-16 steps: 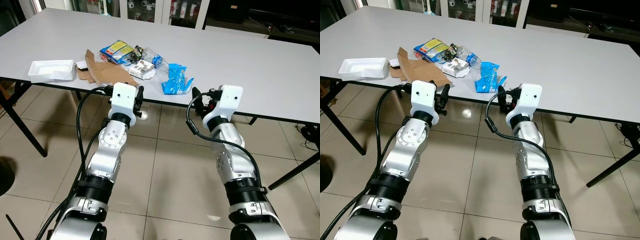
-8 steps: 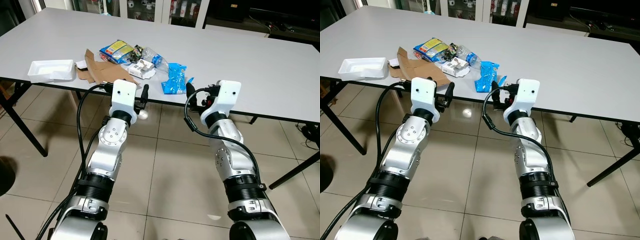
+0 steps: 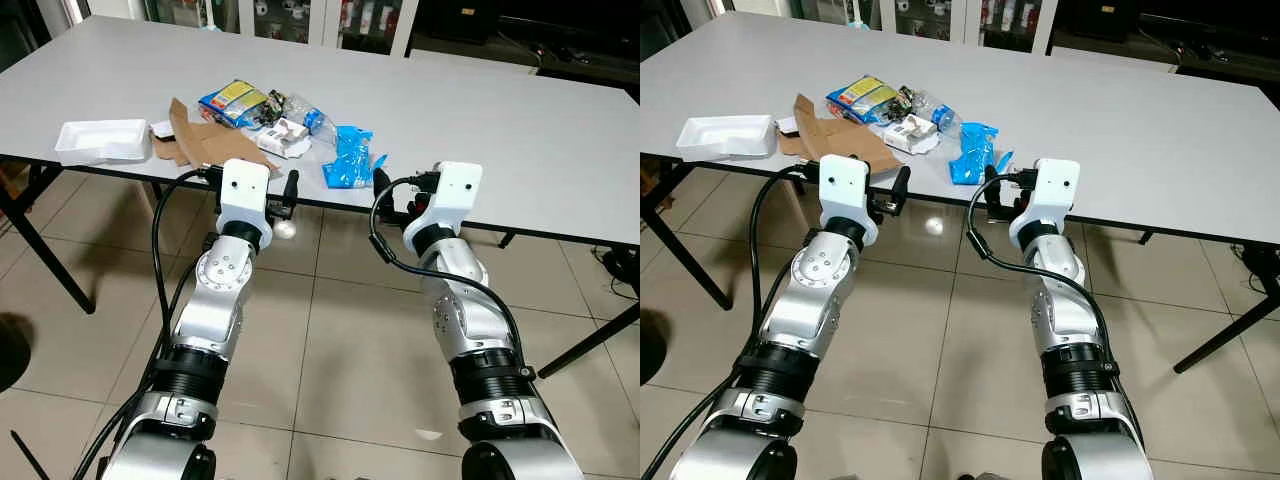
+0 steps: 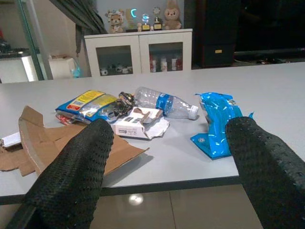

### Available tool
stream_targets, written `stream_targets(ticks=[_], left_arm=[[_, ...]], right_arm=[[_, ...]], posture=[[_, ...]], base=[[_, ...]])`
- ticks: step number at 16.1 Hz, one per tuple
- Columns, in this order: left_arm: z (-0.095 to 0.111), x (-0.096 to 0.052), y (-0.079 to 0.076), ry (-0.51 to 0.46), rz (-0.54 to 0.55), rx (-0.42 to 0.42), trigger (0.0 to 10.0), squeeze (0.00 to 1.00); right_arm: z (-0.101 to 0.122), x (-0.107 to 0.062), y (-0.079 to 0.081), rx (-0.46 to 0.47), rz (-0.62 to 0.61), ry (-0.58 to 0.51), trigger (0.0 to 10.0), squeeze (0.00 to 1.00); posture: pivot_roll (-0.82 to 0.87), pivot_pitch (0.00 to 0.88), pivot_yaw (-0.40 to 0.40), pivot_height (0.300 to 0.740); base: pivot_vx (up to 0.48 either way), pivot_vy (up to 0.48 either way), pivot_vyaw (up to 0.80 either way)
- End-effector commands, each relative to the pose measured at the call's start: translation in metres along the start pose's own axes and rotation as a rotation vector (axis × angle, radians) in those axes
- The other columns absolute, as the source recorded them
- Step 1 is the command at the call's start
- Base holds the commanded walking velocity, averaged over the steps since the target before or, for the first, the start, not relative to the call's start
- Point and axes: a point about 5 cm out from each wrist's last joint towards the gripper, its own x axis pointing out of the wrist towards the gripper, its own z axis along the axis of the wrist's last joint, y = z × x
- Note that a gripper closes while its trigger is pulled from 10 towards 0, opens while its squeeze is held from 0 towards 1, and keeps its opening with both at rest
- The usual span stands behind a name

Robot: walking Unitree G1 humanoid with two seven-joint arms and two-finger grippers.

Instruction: Picking trash to rubbish bin

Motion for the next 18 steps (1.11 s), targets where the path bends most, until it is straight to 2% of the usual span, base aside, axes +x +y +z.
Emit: stream_targets(ticks=[1,18], left_arm=[[0.0057,0.0011,-0.0033,-0.017,-0.017,-0.001,10.0,0.0],[0.0056,0.0,-0.0031,-0.01,-0.02,0.018,10.0,0.0]], right_arm=[[0.005,0.0021,-0.0029,-0.004,-0.012,-0.006,10.0,0.0],[0.0037,0.003,0.0016,-0.006,0.002,0.013,10.0,0.0]], posture=[[-0.05,0.054,-0.094,0.74],[-0.05,0.054,-0.095,0.74]], base=[[0.379,0.0,0.0],[0.399,0.0,0.0]])
